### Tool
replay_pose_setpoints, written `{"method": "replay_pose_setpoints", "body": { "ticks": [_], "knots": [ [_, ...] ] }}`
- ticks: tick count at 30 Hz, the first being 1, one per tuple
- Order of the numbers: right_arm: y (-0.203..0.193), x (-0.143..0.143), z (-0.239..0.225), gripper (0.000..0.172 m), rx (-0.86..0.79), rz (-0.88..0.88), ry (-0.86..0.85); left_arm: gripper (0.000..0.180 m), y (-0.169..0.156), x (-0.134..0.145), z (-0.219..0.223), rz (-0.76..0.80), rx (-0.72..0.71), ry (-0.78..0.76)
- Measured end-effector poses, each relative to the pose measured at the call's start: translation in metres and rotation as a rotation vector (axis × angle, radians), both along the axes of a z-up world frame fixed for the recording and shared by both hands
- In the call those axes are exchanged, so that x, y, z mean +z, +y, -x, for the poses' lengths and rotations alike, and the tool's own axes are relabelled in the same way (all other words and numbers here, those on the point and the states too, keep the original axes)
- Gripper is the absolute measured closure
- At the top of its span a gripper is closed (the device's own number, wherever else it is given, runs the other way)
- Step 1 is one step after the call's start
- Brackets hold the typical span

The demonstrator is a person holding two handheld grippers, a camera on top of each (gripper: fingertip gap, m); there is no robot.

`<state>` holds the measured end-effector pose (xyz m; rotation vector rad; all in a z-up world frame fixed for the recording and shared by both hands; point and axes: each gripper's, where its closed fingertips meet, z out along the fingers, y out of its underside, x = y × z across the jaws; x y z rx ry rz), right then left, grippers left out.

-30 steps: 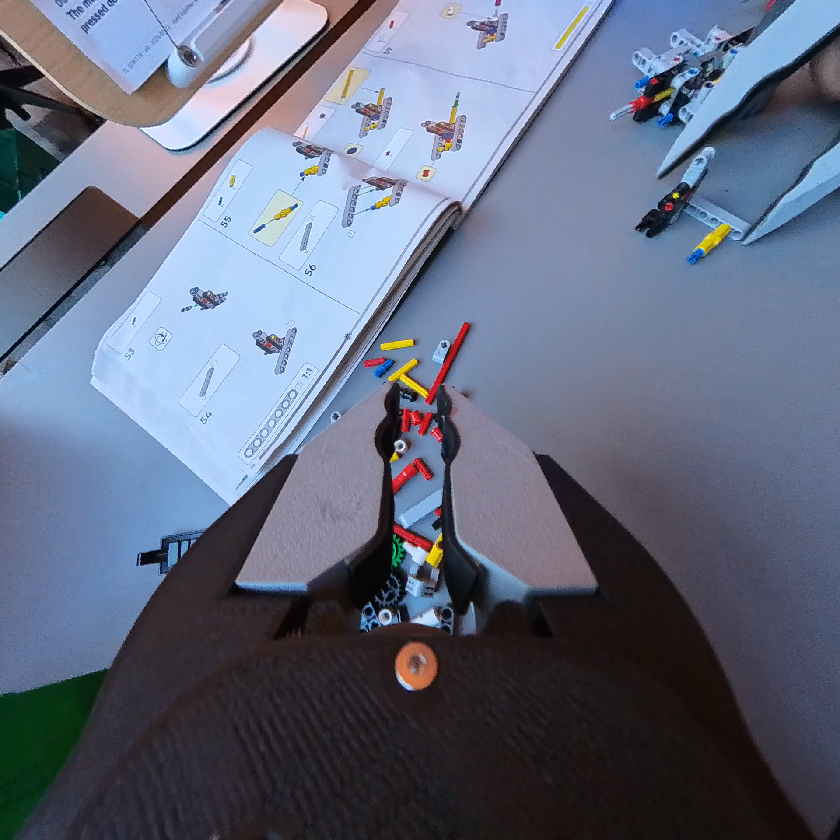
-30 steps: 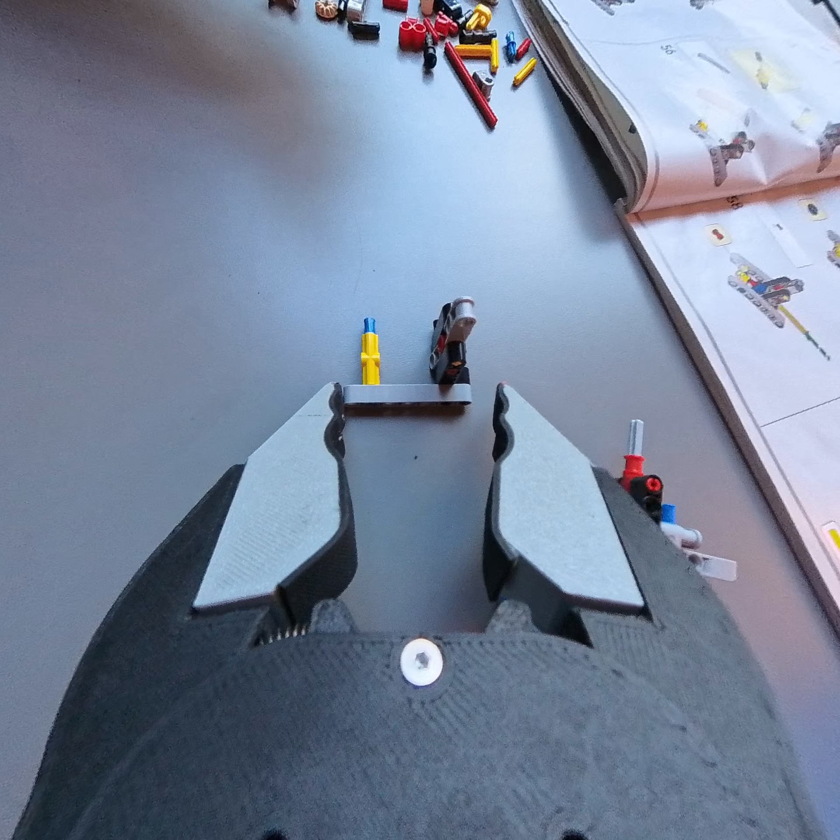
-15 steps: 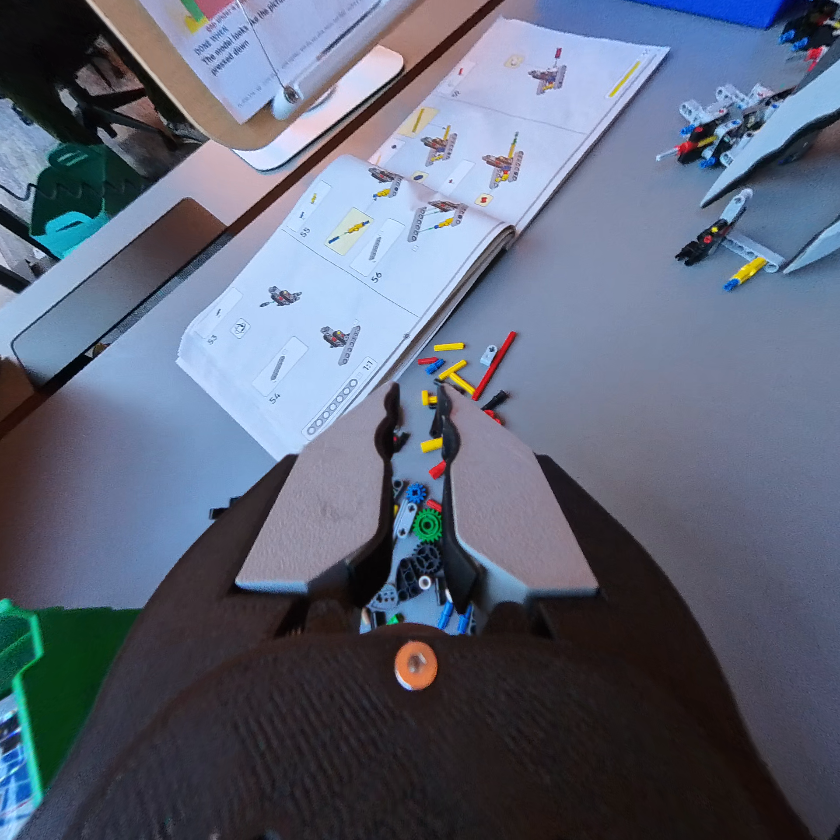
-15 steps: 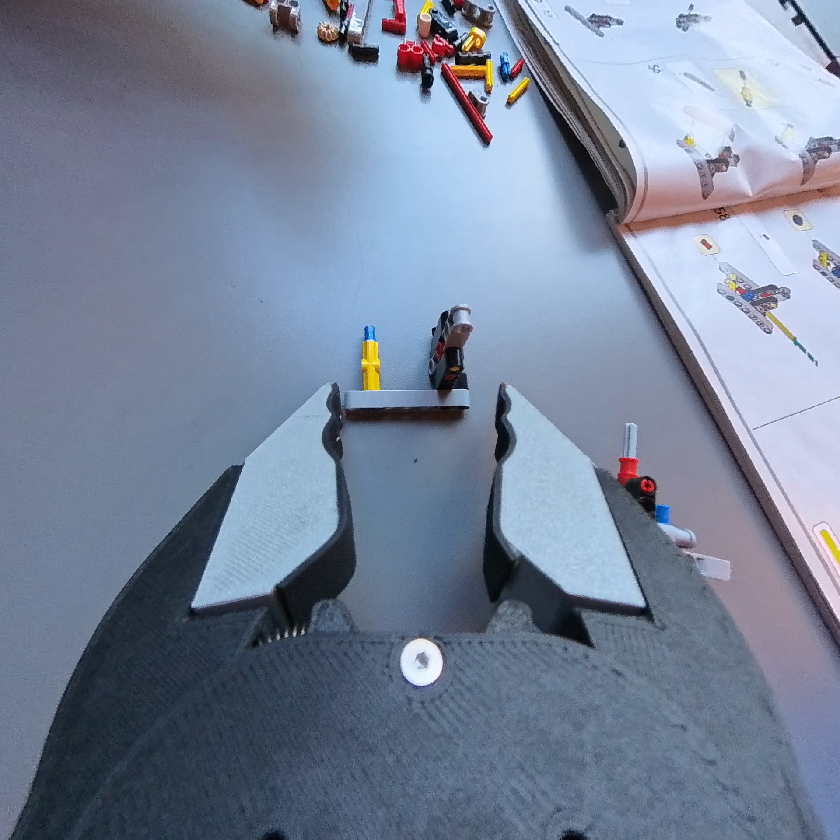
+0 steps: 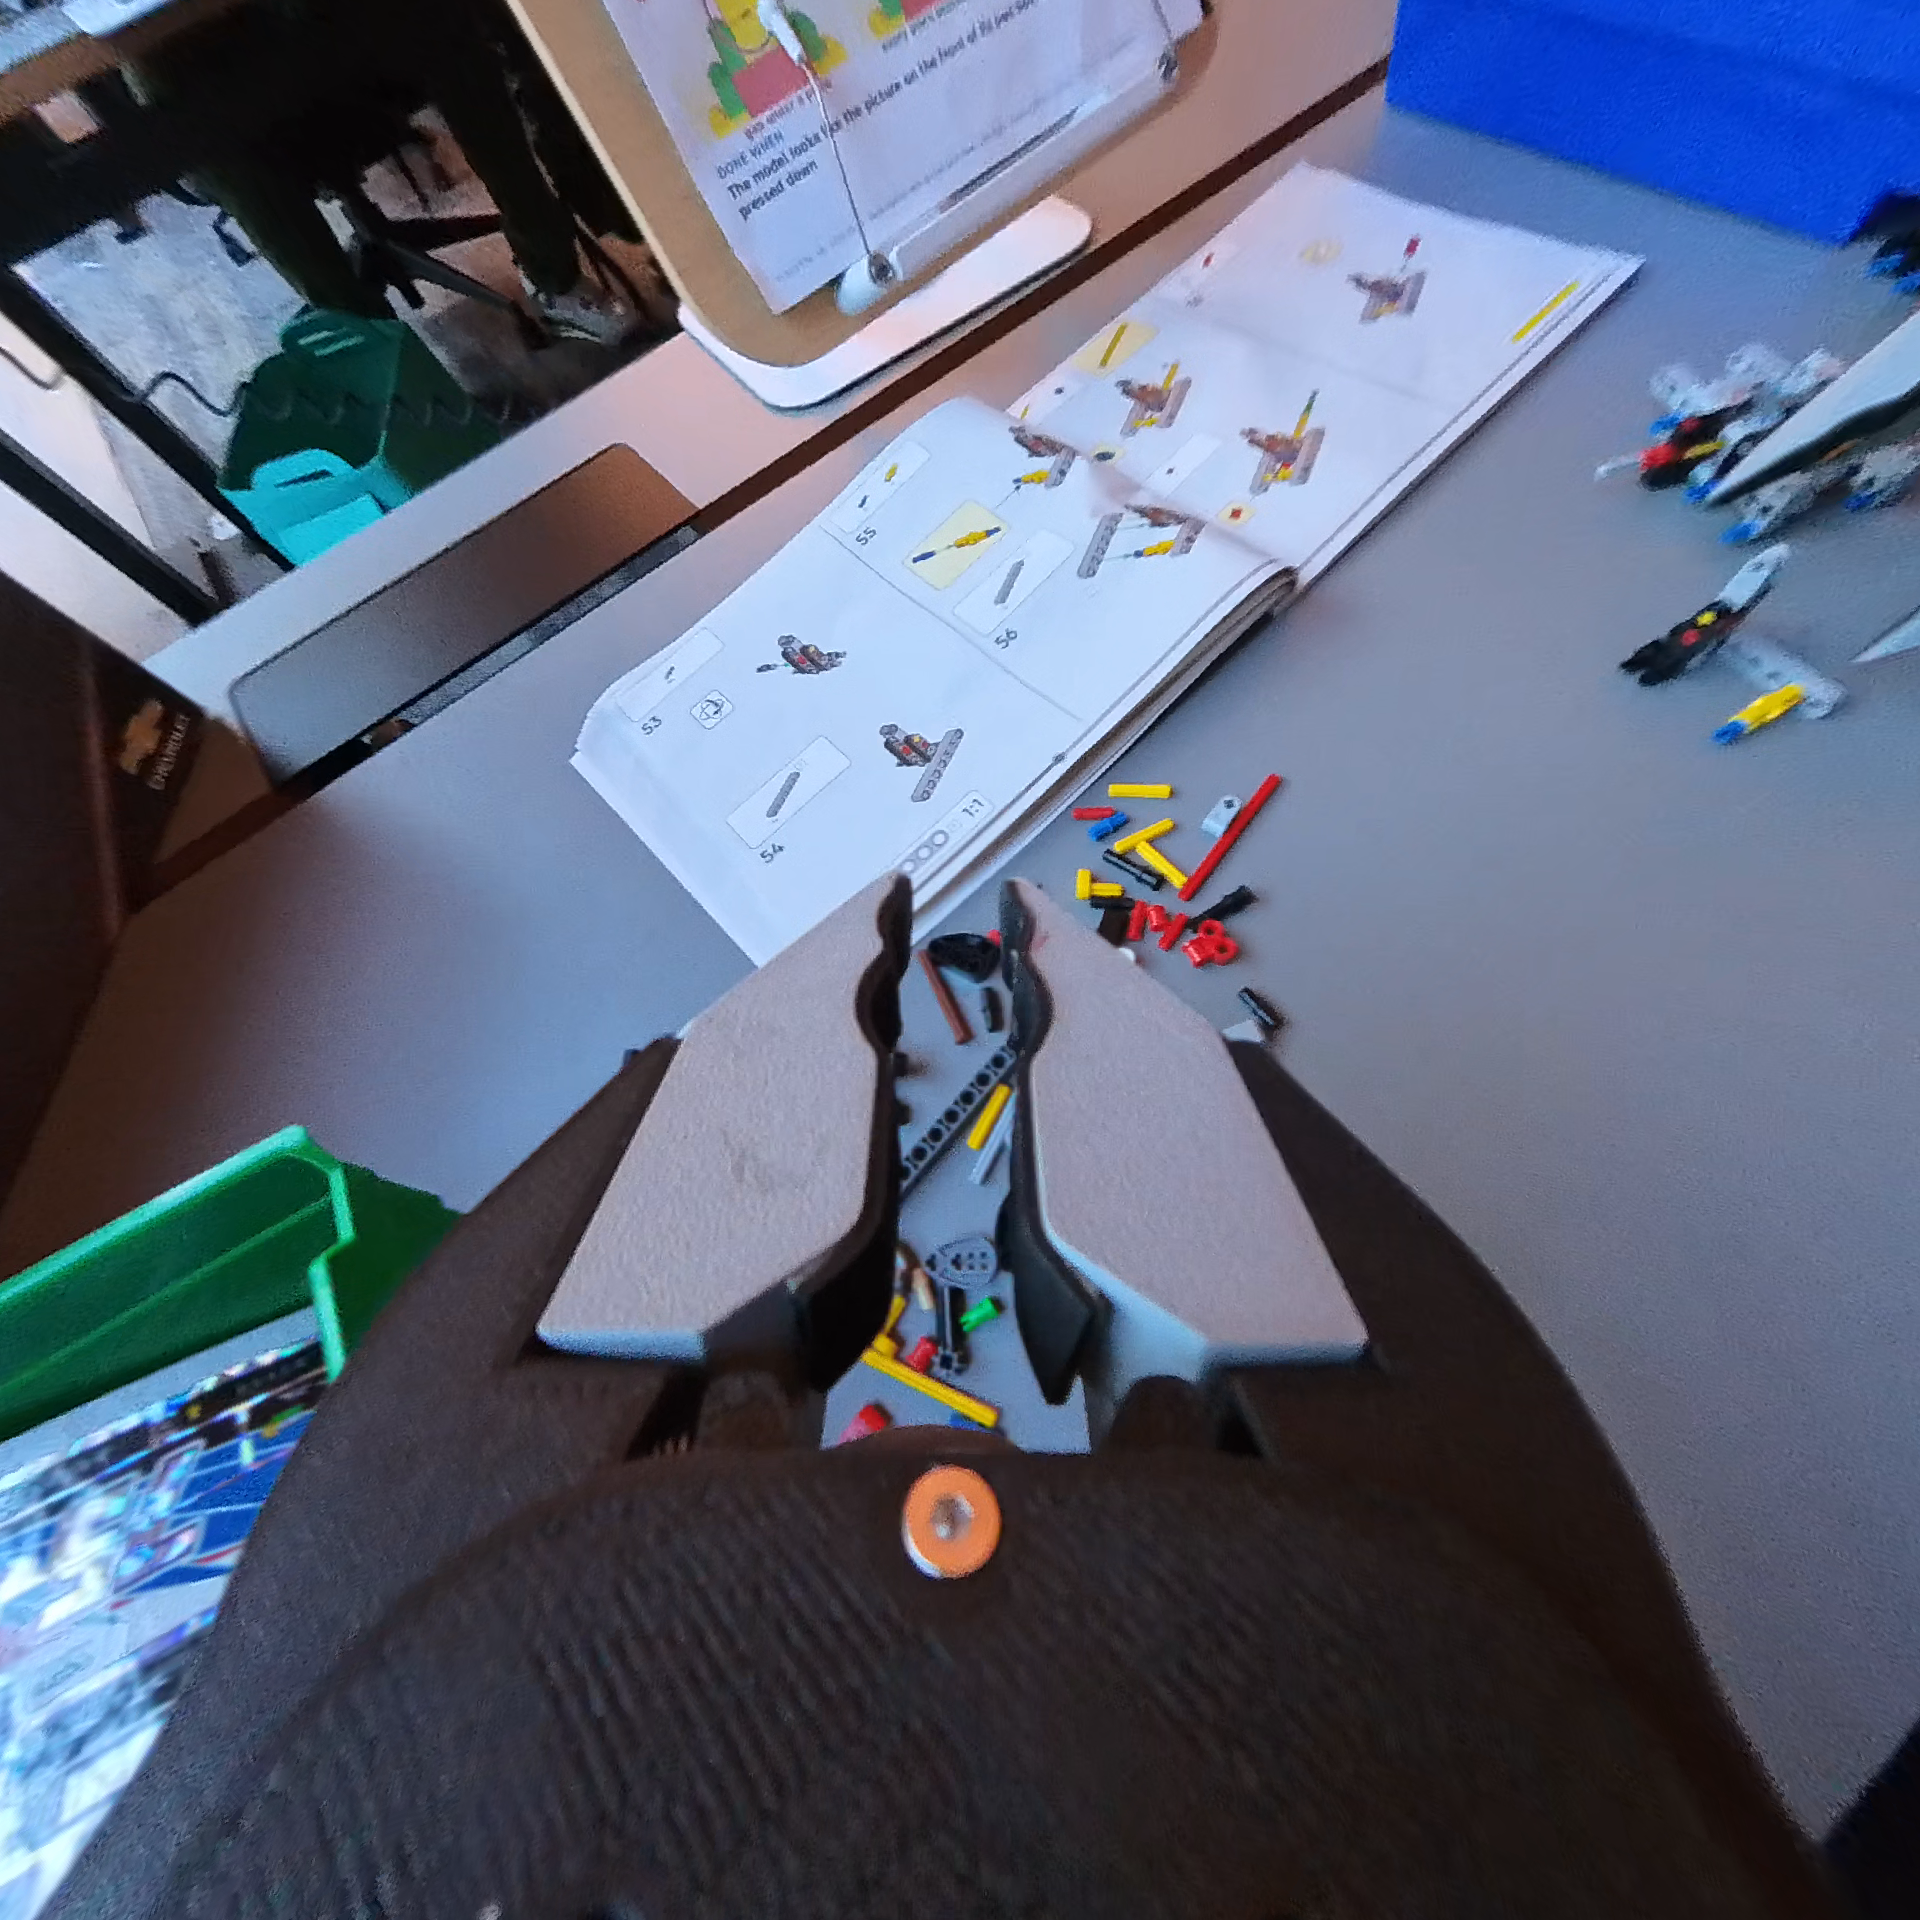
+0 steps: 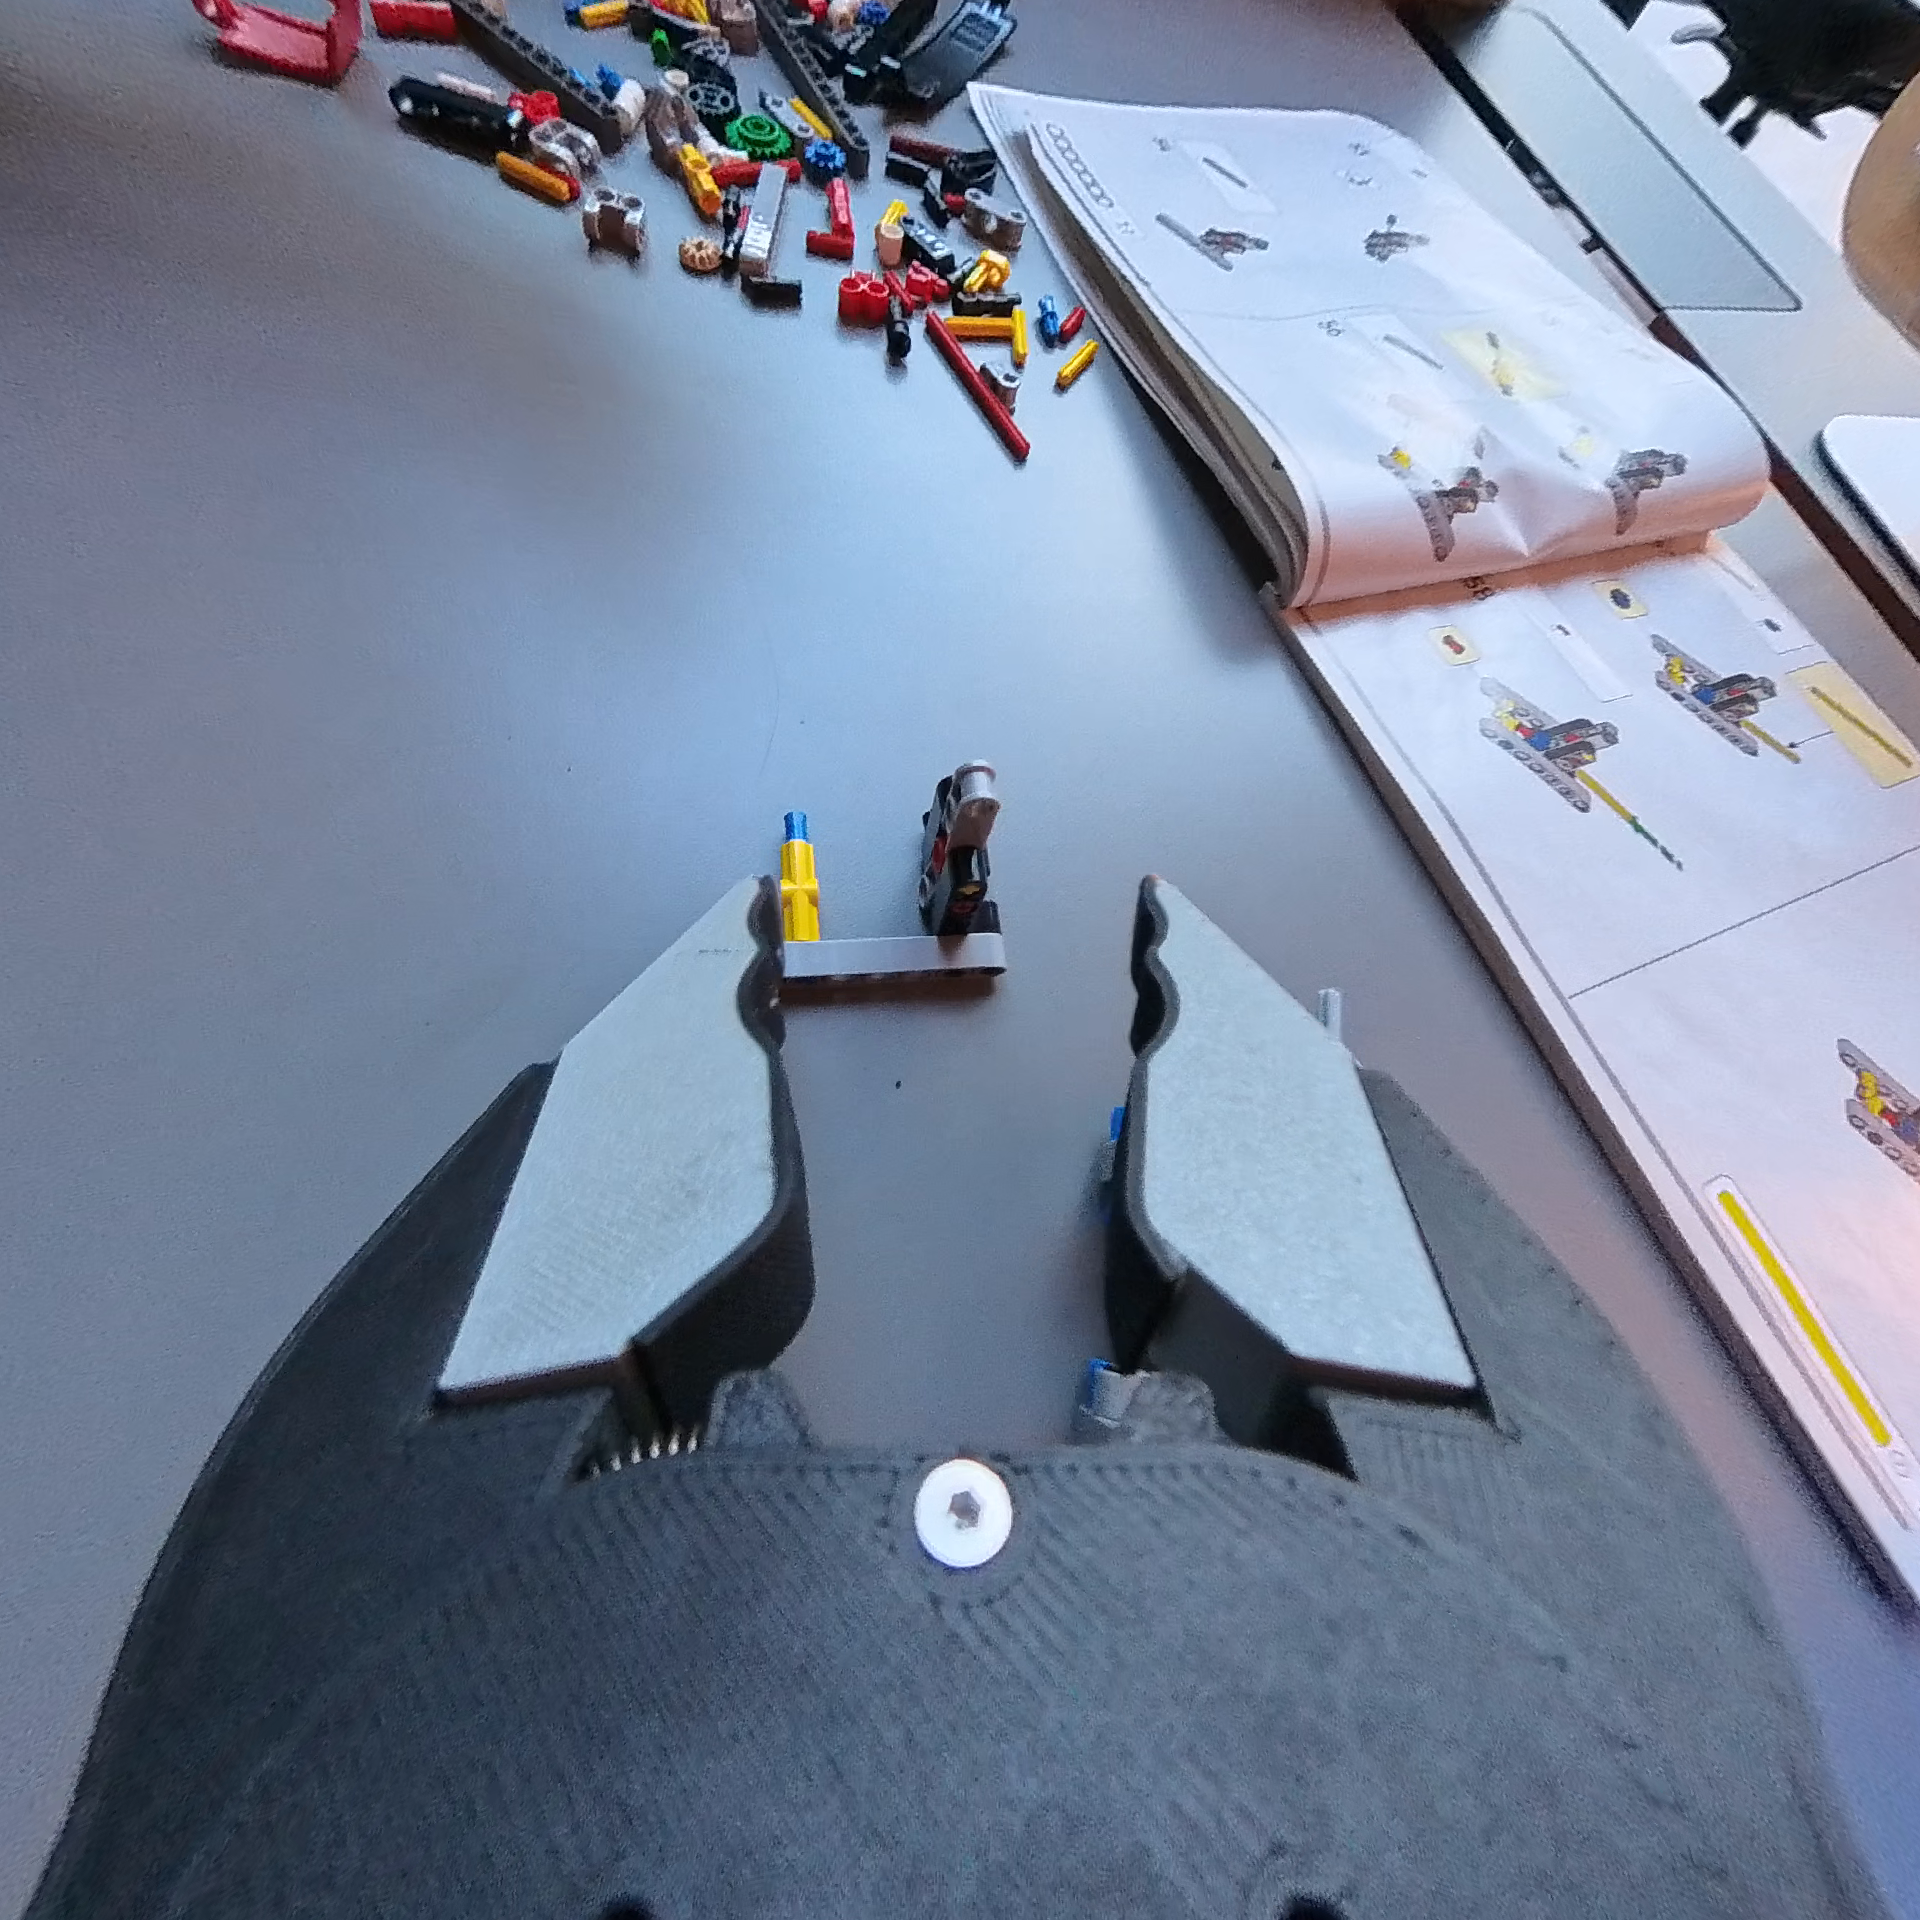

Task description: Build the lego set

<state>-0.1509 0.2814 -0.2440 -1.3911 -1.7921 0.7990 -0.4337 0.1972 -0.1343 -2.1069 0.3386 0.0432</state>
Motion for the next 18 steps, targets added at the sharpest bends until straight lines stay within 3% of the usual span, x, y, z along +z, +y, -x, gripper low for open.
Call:
{"method": "replay_pose_setpoints", "body": {
  "ticks": [8, 14, 18],
  "knots": [
    [0.002, 0.003, 0.001, 0.108, -0.011, -0.015, 0.02, 0.165, -0.001, -0.021, 0.002, 0.082, -0.011, -0.006],
    [0.003, 0.006, 0.0, 0.109, -0.018, -0.027, 0.028, 0.166, -0.001, -0.02, 0.005, 0.073, -0.006, -0.035],
    [0.003, 0.006, 0.0, 0.11, -0.015, -0.02, 0.029, 0.166, -0.003, -0.038, -0.009, 0.16, -0.068, -0.019]
  ]
}}
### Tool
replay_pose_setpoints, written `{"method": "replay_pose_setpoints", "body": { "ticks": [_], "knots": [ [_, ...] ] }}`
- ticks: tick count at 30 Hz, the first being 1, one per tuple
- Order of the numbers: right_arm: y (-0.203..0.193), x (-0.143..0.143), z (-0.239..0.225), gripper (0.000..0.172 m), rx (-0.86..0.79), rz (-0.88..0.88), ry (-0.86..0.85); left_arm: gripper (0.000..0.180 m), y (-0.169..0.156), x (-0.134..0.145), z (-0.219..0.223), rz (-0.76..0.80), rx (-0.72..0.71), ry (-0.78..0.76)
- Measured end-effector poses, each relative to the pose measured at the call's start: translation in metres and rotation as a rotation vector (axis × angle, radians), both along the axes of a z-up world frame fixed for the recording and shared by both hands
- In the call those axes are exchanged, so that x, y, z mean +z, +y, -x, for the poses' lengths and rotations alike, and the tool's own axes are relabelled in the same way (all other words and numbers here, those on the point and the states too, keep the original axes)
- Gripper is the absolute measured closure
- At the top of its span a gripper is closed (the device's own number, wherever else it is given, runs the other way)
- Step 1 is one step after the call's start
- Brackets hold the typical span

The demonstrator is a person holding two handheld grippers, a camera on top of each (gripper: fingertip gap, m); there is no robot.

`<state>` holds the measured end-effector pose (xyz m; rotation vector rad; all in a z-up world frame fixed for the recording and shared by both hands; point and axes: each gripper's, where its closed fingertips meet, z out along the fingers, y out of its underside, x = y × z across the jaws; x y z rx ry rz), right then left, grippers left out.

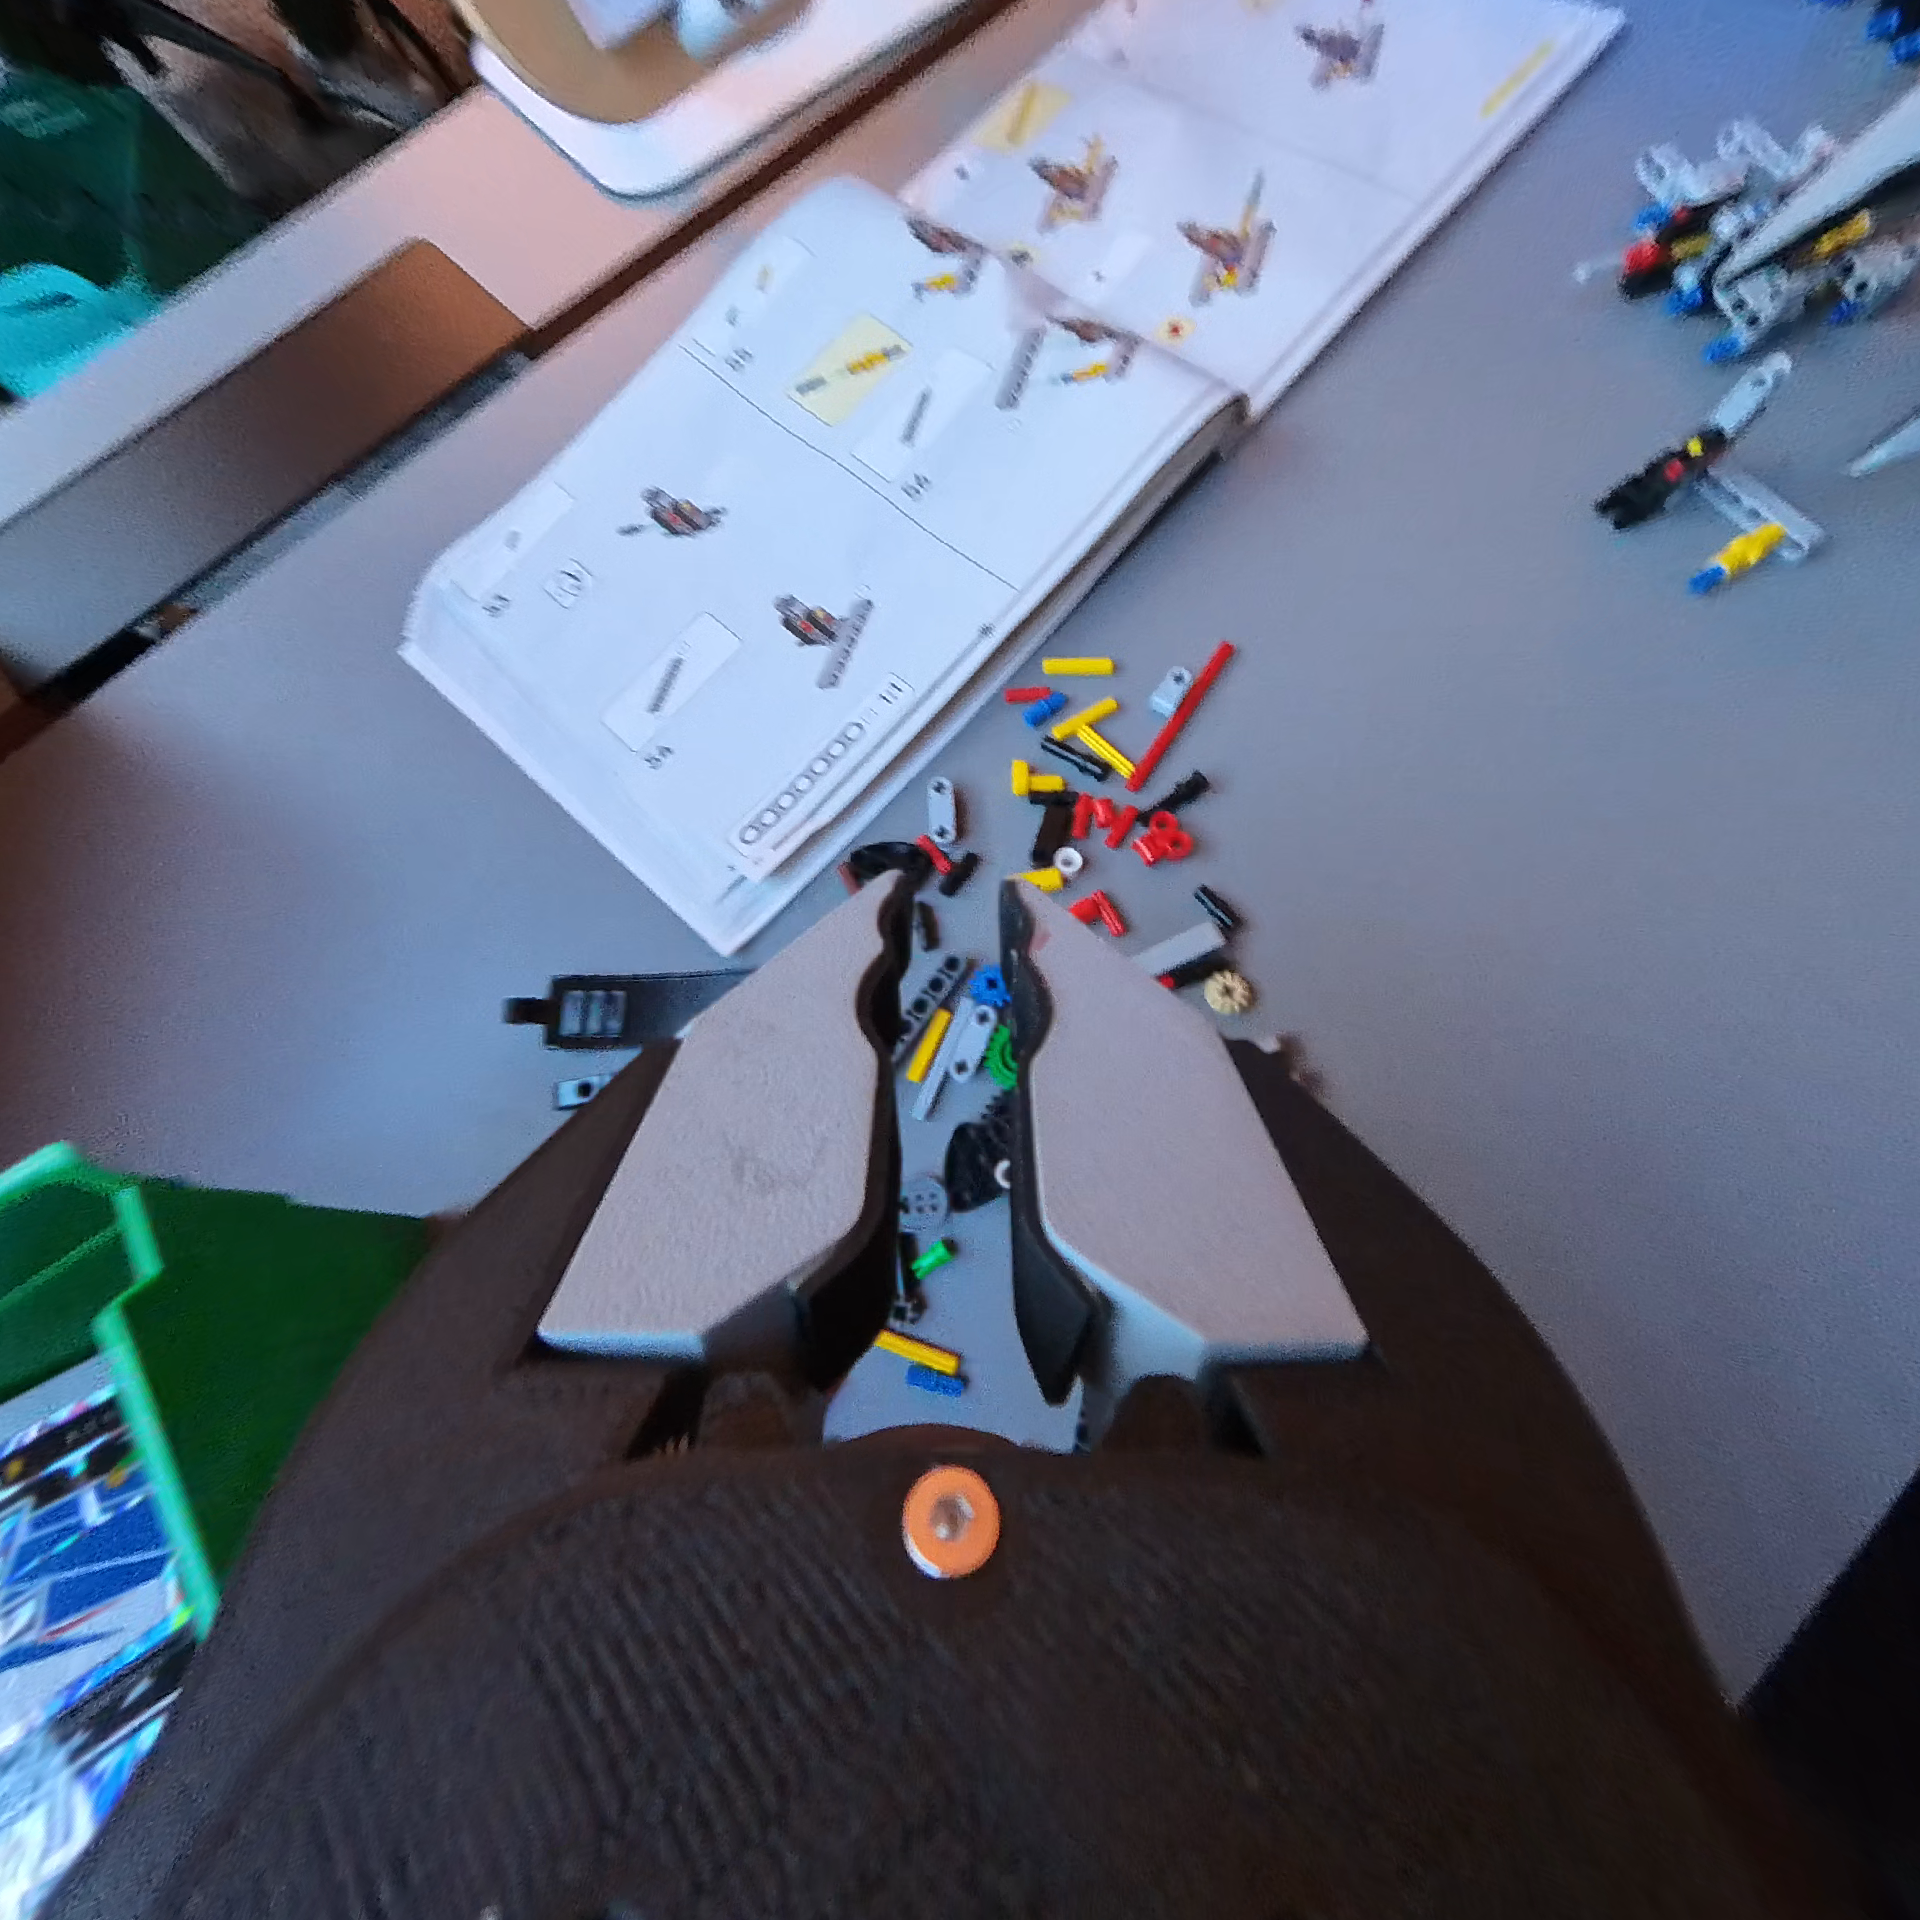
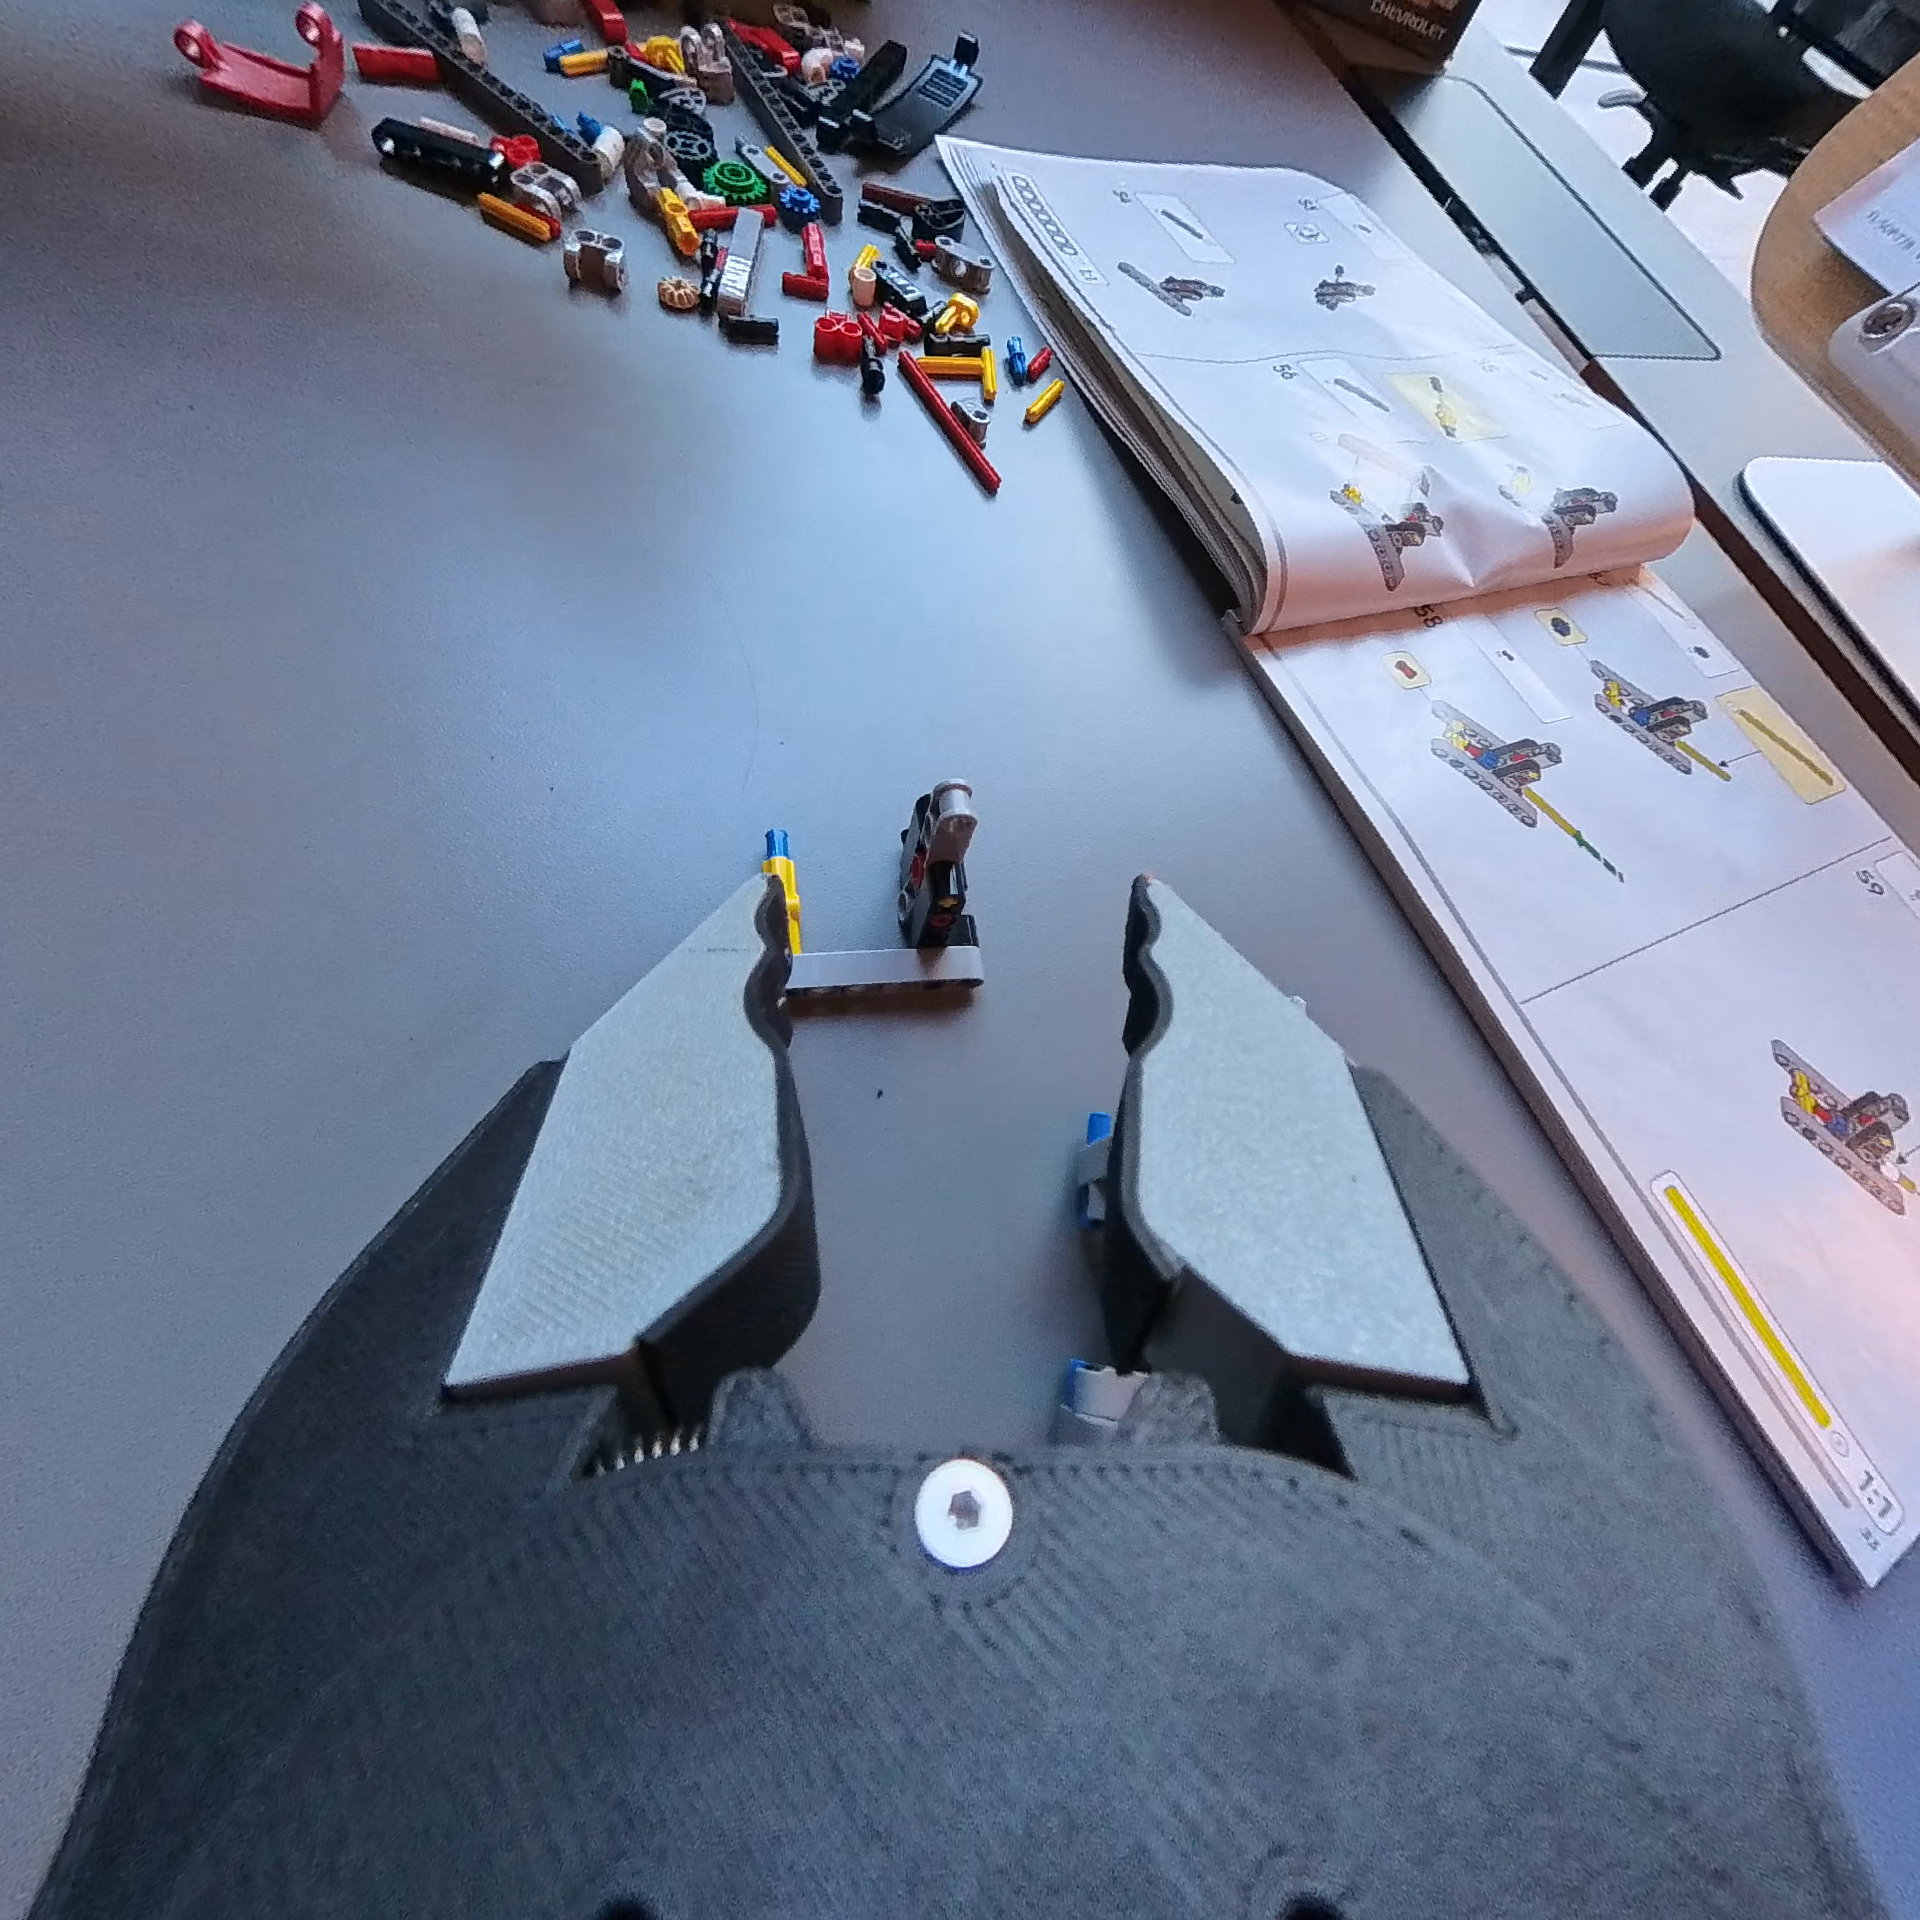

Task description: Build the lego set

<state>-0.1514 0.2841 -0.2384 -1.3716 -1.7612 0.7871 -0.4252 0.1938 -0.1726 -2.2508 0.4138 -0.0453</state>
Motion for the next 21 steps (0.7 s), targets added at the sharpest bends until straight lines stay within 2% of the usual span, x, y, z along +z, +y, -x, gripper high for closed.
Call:
{"method": "replay_pose_setpoints", "body": {
  "ticks": [5, 9, 12, 16, 21],
  "knots": [
    [-0.002, -0.001, 0.0, 0.11, 0.006, -0.008, -0.006, 0.171, -0.007, -0.049, -0.038, 0.17, -0.226, 0.053],
    [-0.001, -0.002, 0.0, 0.11, 0.004, -0.008, -0.008, 0.173, -0.01, -0.085, -0.023, 0.304, -0.23, 0.233],
    [-0.001, -0.001, 0.0, 0.11, 0.005, -0.008, -0.007, 0.174, -0.013, -0.09, -0.028, 0.316, -0.273, 0.232],
    [-0.002, -0.002, 0.0, 0.11, 0.01, -0.009, -0.012, 0.172, -0.01, -0.087, -0.018, 0.307, -0.229, 0.242],
    [0.0, -0.003, -0.001, 0.11, 0.006, -0.002, -0.014, 0.173, -0.009, -0.087, -0.02, 0.29, -0.241, 0.221]
  ]
}}
